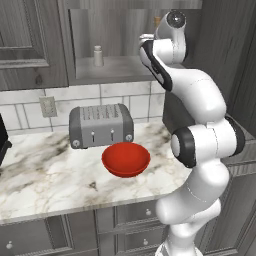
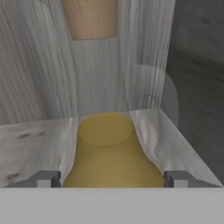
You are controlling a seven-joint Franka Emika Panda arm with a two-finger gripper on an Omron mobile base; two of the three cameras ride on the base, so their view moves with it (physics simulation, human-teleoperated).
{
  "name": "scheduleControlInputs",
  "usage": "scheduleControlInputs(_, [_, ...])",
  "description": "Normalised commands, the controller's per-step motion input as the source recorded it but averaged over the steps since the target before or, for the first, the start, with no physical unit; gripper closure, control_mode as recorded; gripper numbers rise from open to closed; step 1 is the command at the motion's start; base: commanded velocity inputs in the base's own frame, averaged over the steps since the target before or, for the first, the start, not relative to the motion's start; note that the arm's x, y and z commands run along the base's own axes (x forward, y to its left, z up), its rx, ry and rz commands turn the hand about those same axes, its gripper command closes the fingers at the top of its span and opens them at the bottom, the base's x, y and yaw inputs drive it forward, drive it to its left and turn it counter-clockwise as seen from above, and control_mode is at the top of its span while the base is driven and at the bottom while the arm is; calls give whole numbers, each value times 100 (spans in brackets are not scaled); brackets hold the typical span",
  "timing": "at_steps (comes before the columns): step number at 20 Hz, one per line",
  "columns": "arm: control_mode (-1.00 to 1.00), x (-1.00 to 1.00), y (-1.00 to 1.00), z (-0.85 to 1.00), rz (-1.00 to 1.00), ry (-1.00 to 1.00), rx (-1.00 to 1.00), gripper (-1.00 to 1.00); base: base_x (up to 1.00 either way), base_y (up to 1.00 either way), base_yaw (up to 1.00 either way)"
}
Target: Retrieve the bottle and the shaker from the cabinet and place them next to the mixing bowl on the counter. Then add garlic from the fridge to the mixing bowl.
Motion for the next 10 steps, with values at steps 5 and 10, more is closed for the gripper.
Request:
scheduleControlInputs(5, [-100, -70, 4, 0, 0, -4, 0, 100, 0, 0, 0])
scheduleControlInputs(10, [-100, -100, 25, 0, 0, -8, 0, 100, 0, 0, 0])
